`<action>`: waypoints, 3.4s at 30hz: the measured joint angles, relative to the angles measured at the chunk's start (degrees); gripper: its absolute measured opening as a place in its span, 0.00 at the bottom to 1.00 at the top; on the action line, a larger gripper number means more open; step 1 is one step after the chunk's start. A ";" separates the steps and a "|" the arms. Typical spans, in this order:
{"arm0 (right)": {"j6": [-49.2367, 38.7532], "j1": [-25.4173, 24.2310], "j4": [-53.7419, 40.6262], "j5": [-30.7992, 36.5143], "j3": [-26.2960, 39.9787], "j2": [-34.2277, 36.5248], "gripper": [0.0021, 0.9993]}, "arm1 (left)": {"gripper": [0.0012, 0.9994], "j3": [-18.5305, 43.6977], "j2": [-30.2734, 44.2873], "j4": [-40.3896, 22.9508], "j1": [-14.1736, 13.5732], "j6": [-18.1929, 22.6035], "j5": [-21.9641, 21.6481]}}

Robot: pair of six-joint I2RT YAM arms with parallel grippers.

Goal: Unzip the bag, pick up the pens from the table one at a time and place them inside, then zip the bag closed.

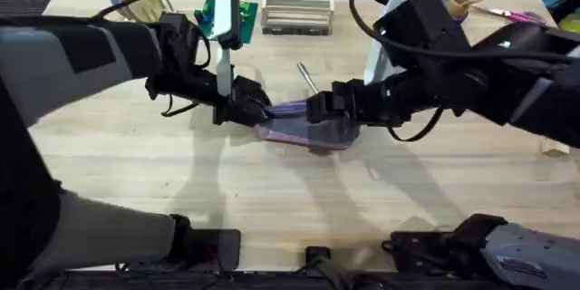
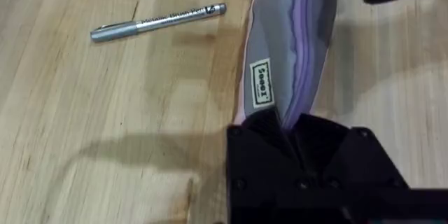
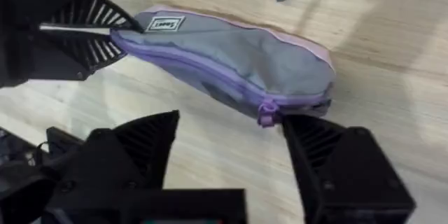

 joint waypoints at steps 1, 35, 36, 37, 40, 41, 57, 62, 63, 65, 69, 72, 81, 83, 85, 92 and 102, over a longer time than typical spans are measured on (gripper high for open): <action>0.02 0.00 0.19 0.19 0.00 0.34 0.86 | 0.04 0.00 0.02 0.00 0.00 0.00 0.00; -0.02 -0.15 -0.47 4.06 -0.22 1.63 0.04 | 0.04 0.00 0.02 0.02 0.00 0.00 -0.02; -0.03 -0.15 -0.47 4.06 -0.22 1.63 0.04 | 0.04 0.00 0.02 0.02 0.00 0.00 -0.02; -0.02 -0.15 -0.47 4.06 -0.22 1.63 0.03 | 0.04 0.00 0.02 0.02 0.00 0.00 -0.02; -0.02 -0.15 -0.66 4.01 -0.22 1.56 0.03 | 0.04 0.00 0.02 0.02 0.00 0.01 -0.02; -0.02 -0.15 -0.77 4.01 -0.22 1.48 0.03 | 0.04 0.00 0.02 0.00 0.00 0.02 0.00; -0.02 -0.17 -1.74 2.03 -0.20 -4.07 0.03 | 0.04 0.00 0.02 -0.02 0.00 0.00 0.00; -0.01 -0.13 -0.62 1.46 -0.20 -4.08 0.03 | 0.04 0.00 0.02 0.02 0.02 0.01 -0.05; 0.00 -0.01 -0.04 1.43 -0.20 -4.08 0.03 | 0.04 0.00 0.02 0.04 0.09 0.02 -0.07; 0.02 0.60 1.63 1.46 -0.20 -4.05 0.03 | 0.04 0.00 0.00 0.07 0.25 0.02 -0.14; 0.01 2.96 5.16 1.50 -0.20 -2.95 0.03 | 0.04 0.00 0.02 0.13 0.50 0.01 -0.26; 0.02 4.68 7.67 1.52 -0.20 -0.73 0.03 | 0.04 0.00 0.00 0.02 0.48 0.01 -0.24; 0.09 6.99 16.64 0.76 -0.20 3.43 0.03 | 0.04 0.00 0.02 0.33 0.50 0.00 0.04; 0.22 7.04 19.43 0.22 -0.20 4.37 0.03 | 0.04 0.00 0.02 0.46 0.61 0.00 0.00; 0.56 7.25 22.47 -0.26 -0.20 5.76 0.03 | 0.04 0.00 0.00 0.46 0.80 0.00 -0.02; 1.89 11.71 31.79 -1.36 -0.20 10.73 0.03 | 0.04 0.00 0.02 0.35 0.87 0.00 0.02; 1.97 14.19 32.93 0.01 -0.20 11.31 0.03 | 0.04 0.00 0.02 0.28 0.94 0.04 -0.11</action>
